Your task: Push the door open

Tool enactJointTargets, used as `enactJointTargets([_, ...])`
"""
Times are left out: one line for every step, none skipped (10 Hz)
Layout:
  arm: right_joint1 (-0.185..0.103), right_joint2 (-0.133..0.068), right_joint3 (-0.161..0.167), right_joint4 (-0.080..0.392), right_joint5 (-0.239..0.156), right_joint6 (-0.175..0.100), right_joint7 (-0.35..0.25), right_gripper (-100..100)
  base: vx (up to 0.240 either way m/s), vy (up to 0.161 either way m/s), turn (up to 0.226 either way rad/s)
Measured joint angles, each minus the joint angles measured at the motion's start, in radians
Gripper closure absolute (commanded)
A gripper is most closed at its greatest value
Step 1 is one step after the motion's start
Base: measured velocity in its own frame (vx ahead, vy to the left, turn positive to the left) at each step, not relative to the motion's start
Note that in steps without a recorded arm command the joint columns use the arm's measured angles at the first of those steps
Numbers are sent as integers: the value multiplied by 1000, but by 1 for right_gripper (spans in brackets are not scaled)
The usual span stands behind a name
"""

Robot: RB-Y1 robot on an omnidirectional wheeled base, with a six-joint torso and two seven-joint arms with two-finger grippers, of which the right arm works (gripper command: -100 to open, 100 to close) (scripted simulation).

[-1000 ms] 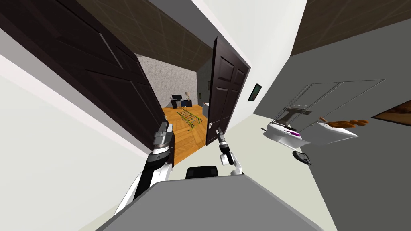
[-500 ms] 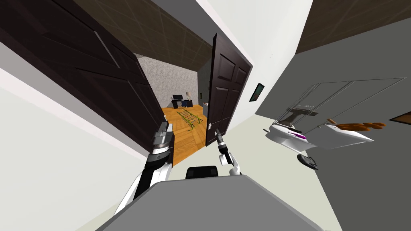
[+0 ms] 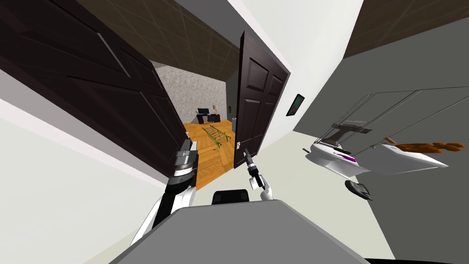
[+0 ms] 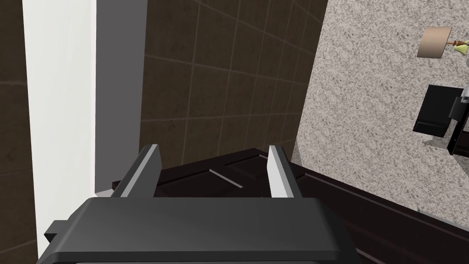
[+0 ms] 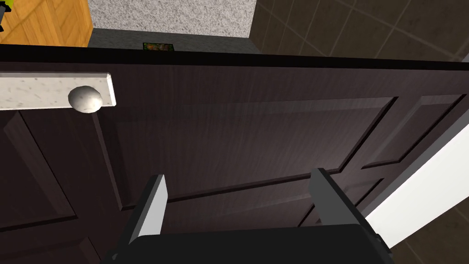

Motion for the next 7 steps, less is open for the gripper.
enactJointTargets([-4,-2,4,23,6,-3,-7,-100,60,-75,52])
enactJointTargets([-16,-4,7,44,13,-6,-18,-100,49,-57,30])
enactJointTargets([-22,-5,8,71,16,-14,-24,-100,51,-40,32])
enactJointTargets([-41,-5,7,108,19,-25,-30,-100,42,-45,22])
enactJointTargets([-51,-2,7,133,22,-30,-32,-100,43,-59,37])
enactJointTargets([-64,-5,8,167,26,-36,-39,-100,57,-79,48])
enactJointTargets([-71,-6,12,197,33,-44,-49,-100,83,-110,65])
